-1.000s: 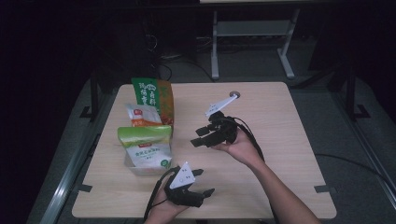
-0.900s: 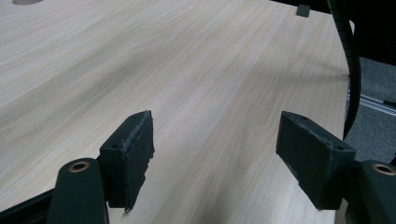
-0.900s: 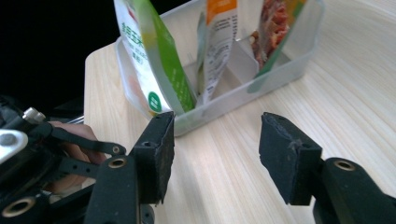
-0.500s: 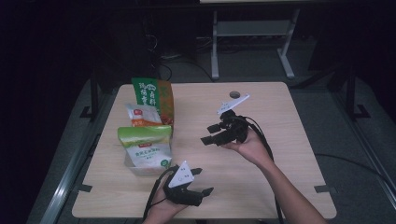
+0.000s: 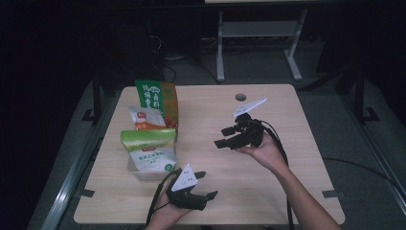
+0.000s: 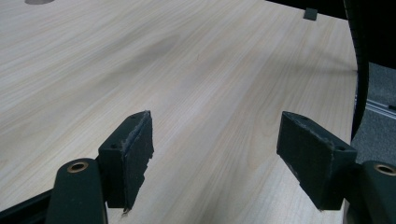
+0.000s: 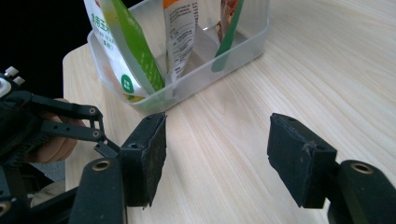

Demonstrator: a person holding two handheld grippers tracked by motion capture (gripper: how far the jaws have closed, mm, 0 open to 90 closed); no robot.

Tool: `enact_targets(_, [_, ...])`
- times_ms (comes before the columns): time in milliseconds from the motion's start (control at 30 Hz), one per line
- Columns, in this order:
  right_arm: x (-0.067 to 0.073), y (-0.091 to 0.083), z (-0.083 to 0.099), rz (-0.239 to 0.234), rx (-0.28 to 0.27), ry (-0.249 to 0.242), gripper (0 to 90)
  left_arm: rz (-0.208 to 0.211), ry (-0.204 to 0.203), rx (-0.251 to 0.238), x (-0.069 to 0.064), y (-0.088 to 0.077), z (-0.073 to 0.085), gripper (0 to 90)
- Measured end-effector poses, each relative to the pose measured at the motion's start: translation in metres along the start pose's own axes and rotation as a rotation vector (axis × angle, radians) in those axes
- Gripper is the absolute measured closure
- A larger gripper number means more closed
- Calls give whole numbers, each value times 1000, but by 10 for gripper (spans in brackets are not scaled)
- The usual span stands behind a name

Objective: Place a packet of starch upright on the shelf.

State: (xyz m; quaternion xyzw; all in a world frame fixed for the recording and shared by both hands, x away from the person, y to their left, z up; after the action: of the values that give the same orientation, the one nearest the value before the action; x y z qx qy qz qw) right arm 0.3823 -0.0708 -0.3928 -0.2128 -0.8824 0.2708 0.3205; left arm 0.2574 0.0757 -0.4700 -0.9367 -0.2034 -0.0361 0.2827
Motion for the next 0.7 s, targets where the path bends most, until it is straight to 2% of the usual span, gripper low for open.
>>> enact_targets(133, [-3, -3, 3, 6, -4, 4, 359, -6, -9, -9, 0, 0, 0, 264])
enact_targets(700, [-18, -21, 17, 37, -10, 37, 338, -15, -3, -1, 3, -2, 1, 262])
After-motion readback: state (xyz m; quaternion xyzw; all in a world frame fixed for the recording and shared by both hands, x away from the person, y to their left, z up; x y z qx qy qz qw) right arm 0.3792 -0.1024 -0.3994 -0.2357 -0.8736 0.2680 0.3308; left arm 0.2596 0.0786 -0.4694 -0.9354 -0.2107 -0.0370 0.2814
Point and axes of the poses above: each handheld gripper's, and its own axes: y roughly forward along the jaws, z roughly out of its underside, x roughly to its left, the point moved 6 cm from there along y, roughly forward along the jaws, and after that the axes turned 15 degrees about y, right-handed, at the moved point
